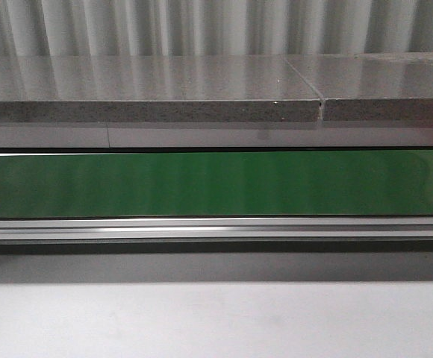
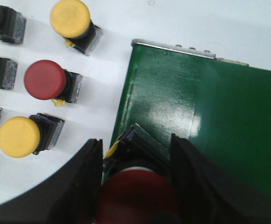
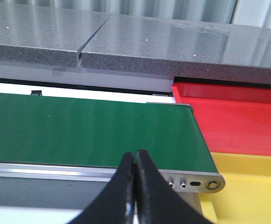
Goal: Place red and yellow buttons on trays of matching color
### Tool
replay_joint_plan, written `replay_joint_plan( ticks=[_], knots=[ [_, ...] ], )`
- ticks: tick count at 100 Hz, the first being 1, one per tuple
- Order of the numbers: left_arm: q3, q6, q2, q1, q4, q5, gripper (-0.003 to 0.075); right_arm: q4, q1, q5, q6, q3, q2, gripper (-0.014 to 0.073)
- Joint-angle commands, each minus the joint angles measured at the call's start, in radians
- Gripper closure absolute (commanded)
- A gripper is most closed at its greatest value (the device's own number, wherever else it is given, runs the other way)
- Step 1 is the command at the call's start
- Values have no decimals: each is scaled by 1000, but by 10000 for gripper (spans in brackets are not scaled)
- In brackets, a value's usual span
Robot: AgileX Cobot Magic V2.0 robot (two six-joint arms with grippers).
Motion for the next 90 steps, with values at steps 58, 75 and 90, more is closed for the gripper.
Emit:
replay_joint_plan(
  ticks=[58,75,90],
  knots=[
    [-33,0,38,-36,-43,-20,136,0,0,-72,-8,-7,-5,659],
    [-44,0,38,-36,-87,-49,120,0,0,-72,-8,-7,-5,659],
    [-99,0,36,-36,-89,-23,120,0,0,-72,-8,-7,-5,659]
  ],
)
